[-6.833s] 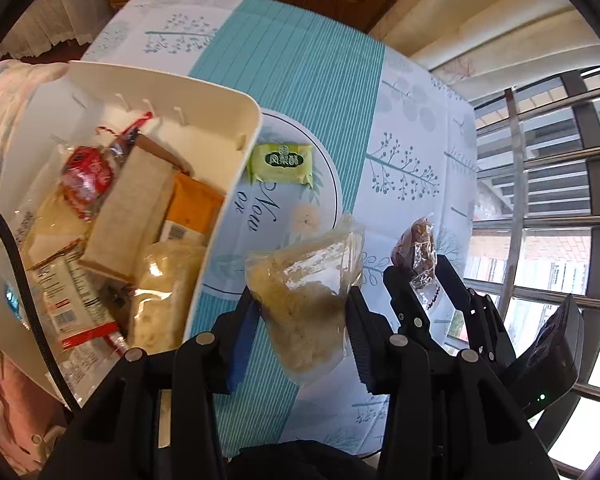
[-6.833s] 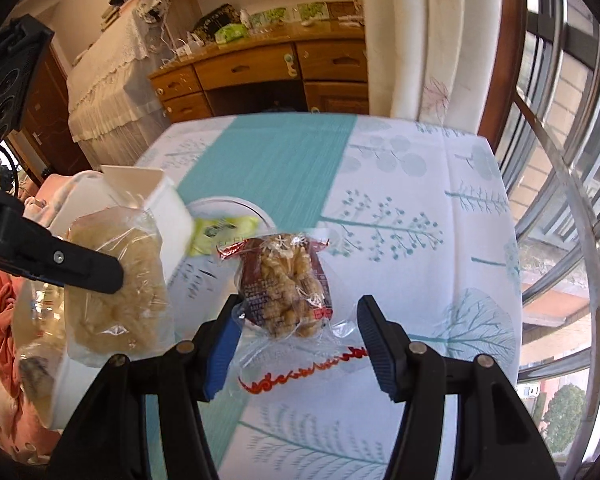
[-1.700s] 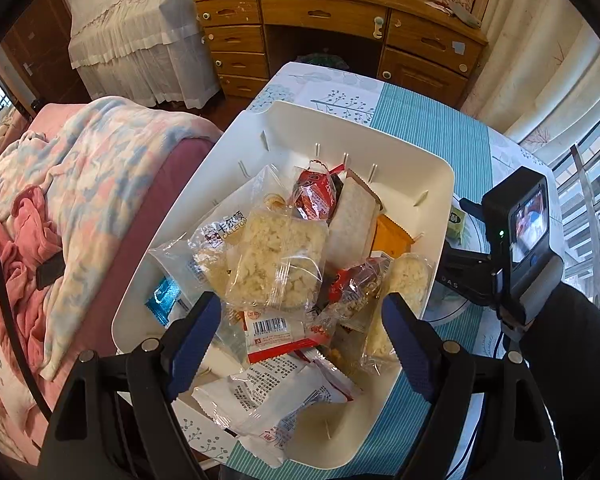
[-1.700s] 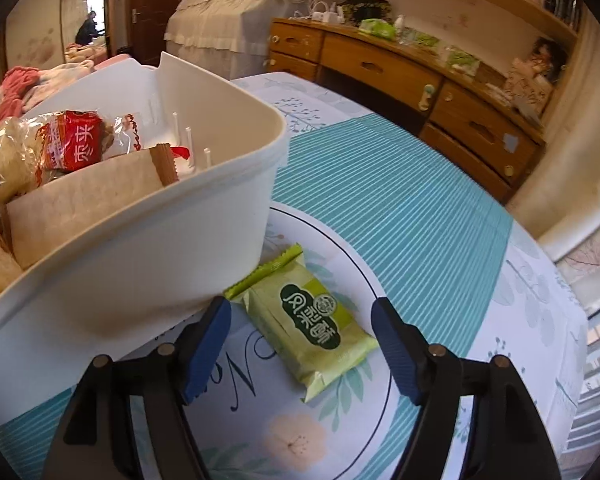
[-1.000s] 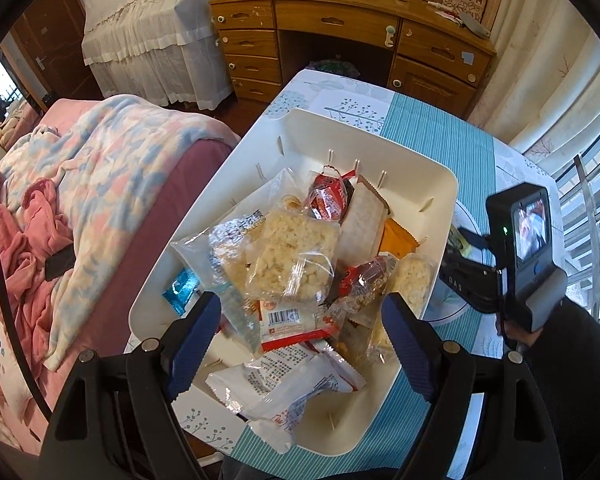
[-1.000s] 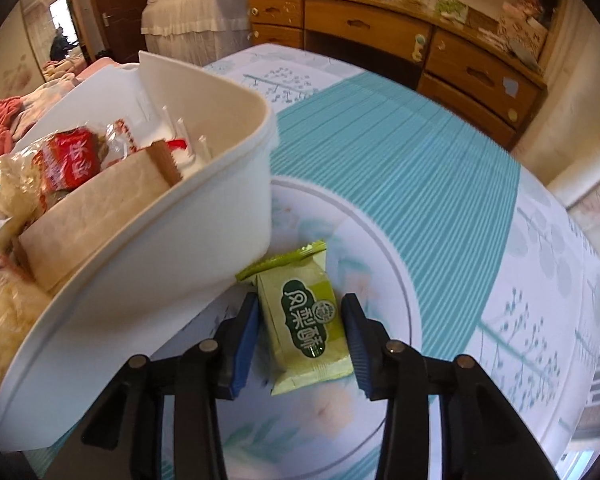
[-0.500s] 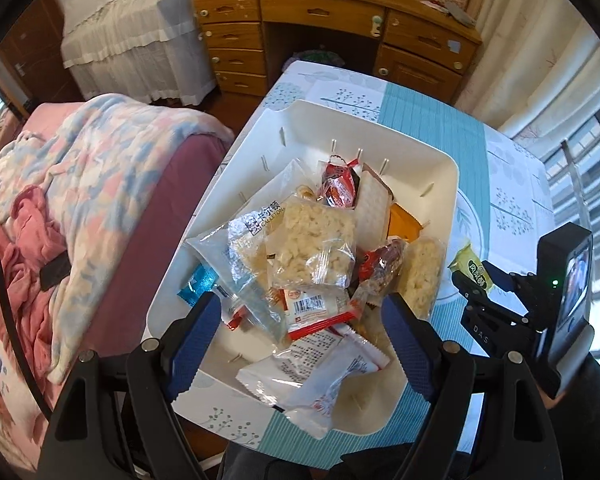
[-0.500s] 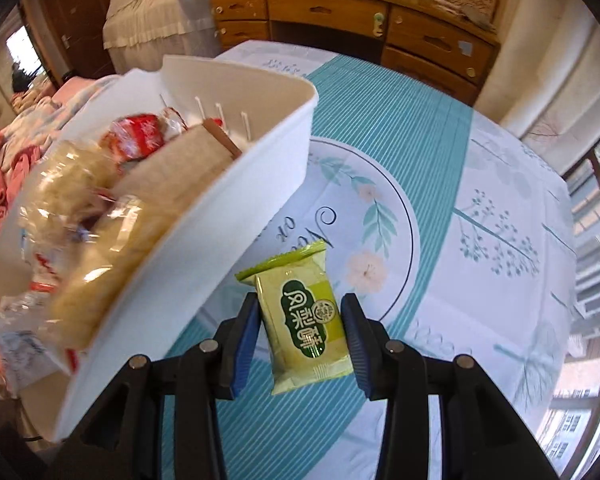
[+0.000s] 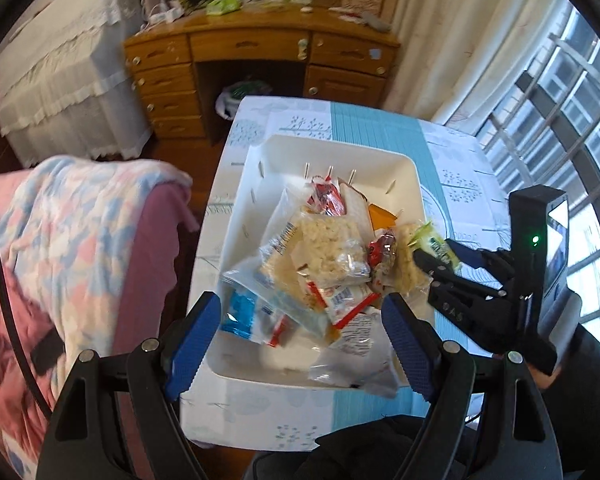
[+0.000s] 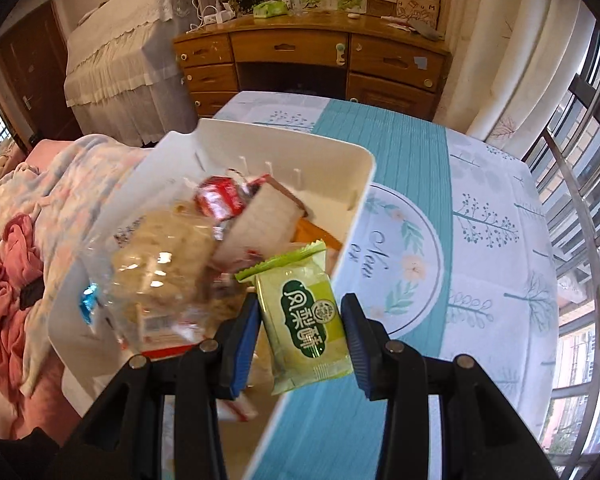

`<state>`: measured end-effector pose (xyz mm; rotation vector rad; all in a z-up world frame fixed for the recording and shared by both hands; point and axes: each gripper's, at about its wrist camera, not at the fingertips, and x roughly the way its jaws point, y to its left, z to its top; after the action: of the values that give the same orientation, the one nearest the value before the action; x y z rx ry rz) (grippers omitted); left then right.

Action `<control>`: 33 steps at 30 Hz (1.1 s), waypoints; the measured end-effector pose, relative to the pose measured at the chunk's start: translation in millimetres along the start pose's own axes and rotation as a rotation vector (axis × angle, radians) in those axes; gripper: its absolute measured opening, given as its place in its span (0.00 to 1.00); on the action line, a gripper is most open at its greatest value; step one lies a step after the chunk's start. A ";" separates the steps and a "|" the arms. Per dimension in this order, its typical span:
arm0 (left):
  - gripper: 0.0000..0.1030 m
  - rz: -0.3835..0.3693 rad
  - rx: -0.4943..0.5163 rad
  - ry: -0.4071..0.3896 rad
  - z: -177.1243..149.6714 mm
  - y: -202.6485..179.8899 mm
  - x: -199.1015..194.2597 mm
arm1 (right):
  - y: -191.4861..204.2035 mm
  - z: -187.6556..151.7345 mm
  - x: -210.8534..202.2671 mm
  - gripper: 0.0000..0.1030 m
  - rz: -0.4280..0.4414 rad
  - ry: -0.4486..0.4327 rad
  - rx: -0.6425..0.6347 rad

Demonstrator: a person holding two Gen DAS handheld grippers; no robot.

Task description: Organize snacks

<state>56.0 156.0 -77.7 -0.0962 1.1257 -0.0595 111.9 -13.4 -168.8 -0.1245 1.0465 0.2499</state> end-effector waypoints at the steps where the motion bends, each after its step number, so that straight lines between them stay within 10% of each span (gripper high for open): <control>1: 0.79 -0.006 0.006 -0.010 0.4 4.9 -2.9 | 5.7 -0.2 -1.2 0.40 0.003 -0.007 0.007; 9: 0.79 -0.069 0.043 -0.092 1.4 34.0 -24.2 | 54.6 -7.0 -8.5 0.42 0.043 -0.031 0.031; 14: 0.79 -0.116 0.068 -0.141 2.6 37.6 -35.7 | 62.9 -11.8 -30.0 0.61 0.041 -0.095 0.062; 33: 0.99 -0.195 0.032 -0.241 -5.2 8.1 -94.9 | -9.4 -57.8 -130.2 0.88 -0.061 -0.101 0.275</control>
<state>10.6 172.9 4.4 -0.1801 0.8714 -0.2335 3.9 -54.0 -84.7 0.1030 0.9655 0.0550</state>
